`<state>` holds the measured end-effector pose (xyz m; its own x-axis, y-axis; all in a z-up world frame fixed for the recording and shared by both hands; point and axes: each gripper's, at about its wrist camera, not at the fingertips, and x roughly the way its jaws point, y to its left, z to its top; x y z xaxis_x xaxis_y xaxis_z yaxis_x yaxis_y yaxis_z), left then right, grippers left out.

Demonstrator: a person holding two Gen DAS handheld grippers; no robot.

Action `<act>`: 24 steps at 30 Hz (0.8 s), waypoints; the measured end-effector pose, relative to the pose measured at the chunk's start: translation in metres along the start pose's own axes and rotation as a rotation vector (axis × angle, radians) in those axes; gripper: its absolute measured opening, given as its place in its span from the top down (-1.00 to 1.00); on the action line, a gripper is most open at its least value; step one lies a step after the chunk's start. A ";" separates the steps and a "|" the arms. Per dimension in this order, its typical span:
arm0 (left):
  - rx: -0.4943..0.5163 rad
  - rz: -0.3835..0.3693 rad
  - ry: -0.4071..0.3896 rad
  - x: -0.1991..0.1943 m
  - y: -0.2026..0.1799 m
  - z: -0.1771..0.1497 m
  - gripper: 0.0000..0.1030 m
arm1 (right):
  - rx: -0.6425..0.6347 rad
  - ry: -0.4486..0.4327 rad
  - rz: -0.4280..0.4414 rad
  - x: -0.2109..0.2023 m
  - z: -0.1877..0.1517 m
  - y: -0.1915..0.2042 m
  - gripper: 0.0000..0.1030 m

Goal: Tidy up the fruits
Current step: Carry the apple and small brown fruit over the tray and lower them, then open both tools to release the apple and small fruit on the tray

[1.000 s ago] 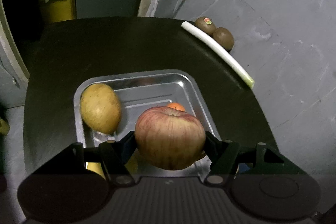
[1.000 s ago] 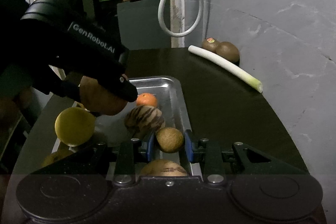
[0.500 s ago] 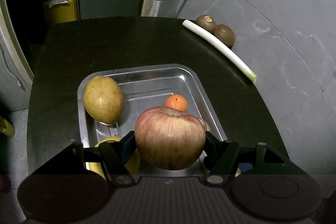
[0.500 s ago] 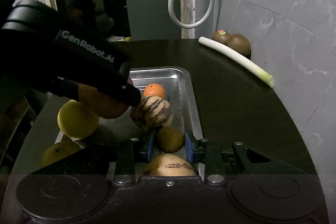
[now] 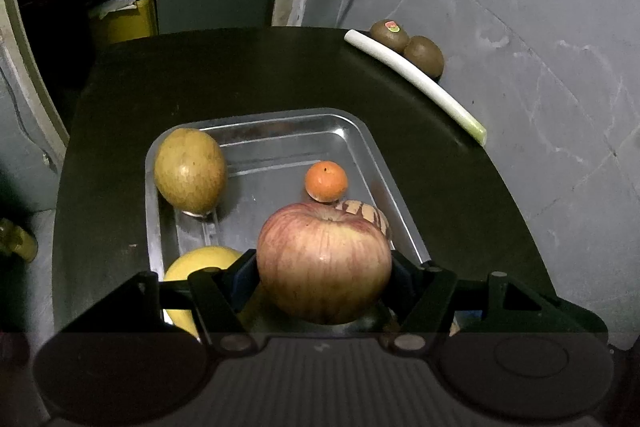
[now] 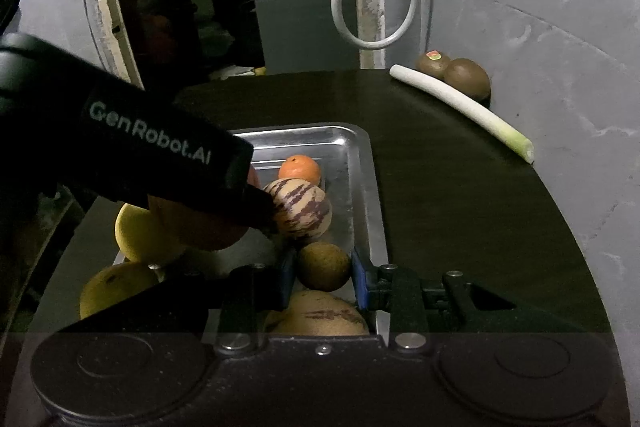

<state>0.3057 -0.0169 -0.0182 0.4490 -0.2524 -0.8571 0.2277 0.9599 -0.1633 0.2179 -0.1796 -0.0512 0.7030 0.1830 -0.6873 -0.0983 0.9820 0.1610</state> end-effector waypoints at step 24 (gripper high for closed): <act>-0.118 -0.001 0.063 -0.003 0.012 -0.029 -0.39 | -0.045 0.025 0.035 -0.003 -0.004 0.002 0.28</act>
<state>0.2823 -0.0016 -0.0317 0.3925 -0.2483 -0.8856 0.1233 0.9684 -0.2169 0.2130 -0.1782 -0.0516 0.6809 0.2175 -0.6993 -0.1543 0.9761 0.1532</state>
